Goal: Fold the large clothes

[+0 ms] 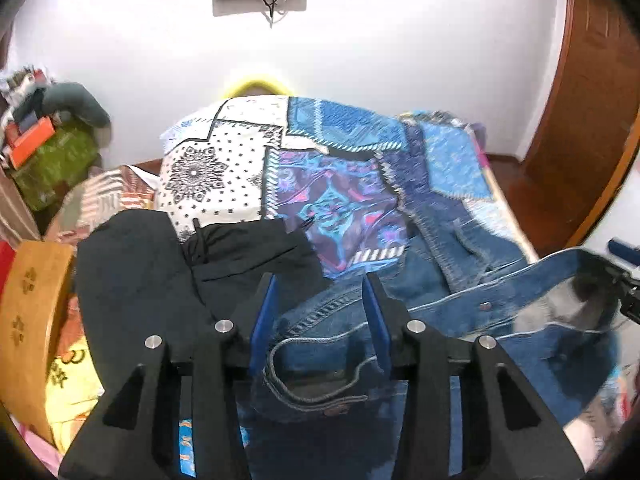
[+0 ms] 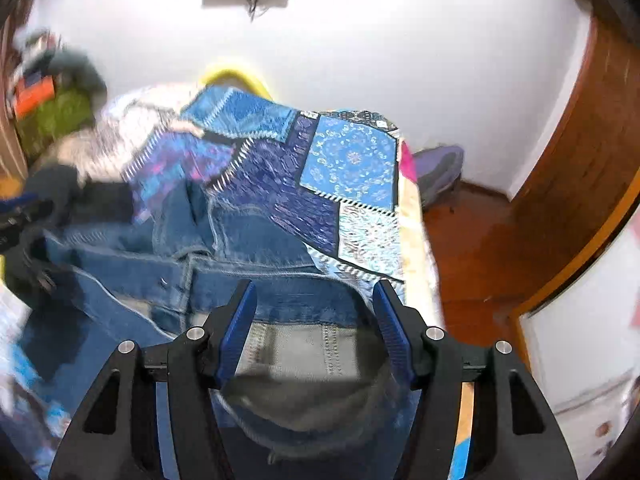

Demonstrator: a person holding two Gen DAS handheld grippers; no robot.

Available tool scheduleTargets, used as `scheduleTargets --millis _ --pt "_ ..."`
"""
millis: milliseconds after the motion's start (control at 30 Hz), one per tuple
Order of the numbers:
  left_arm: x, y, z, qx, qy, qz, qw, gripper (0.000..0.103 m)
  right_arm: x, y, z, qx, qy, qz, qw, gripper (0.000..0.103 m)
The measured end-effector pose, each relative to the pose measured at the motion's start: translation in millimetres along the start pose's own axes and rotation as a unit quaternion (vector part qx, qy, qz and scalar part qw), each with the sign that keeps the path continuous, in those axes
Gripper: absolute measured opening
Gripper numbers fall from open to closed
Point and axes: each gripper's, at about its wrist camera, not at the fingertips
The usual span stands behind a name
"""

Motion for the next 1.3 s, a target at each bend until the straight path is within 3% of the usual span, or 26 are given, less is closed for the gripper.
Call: scheduleTargets --millis 67,133,233,333,500,700,733,800,833,900,1033,1167,1233,1300 --pt "5 -10 -5 0.01 0.001 0.004 0.9999 0.052 6 -13 5 -0.028 0.007 0.001 1.0 0.056" --pt "16 -20 -5 0.014 0.009 0.003 0.9999 0.055 16 -23 5 -0.055 0.002 -0.012 0.998 0.056" --pt "40 -25 -3 0.034 0.017 -0.03 0.9988 0.055 37 -35 3 -0.078 -0.01 -0.031 0.996 0.056" --pt "65 -20 0 0.048 0.031 -0.073 0.9957 0.055 56 -36 2 -0.075 -0.024 -0.047 0.996 0.056" --pt "103 -8 14 0.045 0.065 -0.113 0.9905 0.055 84 -34 9 -0.074 -0.031 -0.079 0.994 0.057" --pt "118 26 28 0.065 0.053 -0.154 0.9845 0.055 99 6 11 -0.083 -0.036 -0.138 0.986 0.057" --pt "118 31 30 0.063 0.051 -0.152 0.9851 0.055 97 12 10 -0.078 -0.038 -0.137 0.987 0.058" --pt "113 43 34 0.04 0.066 -0.139 0.9873 0.055 89 22 4 -0.074 -0.048 -0.136 0.987 0.079" --pt "110 47 34 0.032 0.072 -0.132 0.988 0.055 82 27 0 -0.076 -0.055 -0.132 0.987 0.082" --pt "97 63 30 -0.017 0.085 -0.122 0.9887 0.055 71 36 -8 -0.058 -0.076 -0.124 0.988 0.084" --pt "75 83 9 0.019 0.02 -0.153 0.9878 0.049 44 62 -13 -0.018 -0.116 -0.108 0.987 0.079" --pt "59 73 -7 0.036 -0.048 -0.125 0.9903 0.048 18 75 13 0.043 -0.041 -0.062 0.996 0.079" --pt "56 66 -13 0.034 -0.078 -0.106 0.9907 0.048 9 76 37 0.081 0.027 -0.044 0.995 0.079" --pt "54 64 -16 0.031 -0.086 -0.099 0.9909 0.047 8 76 55 0.078 0.075 -0.047 0.993 0.079"
Point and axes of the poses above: each gripper's, at about its wrist camera, not at the fingertips, and y roughly the way its jaws point, z to its right, x to its underside
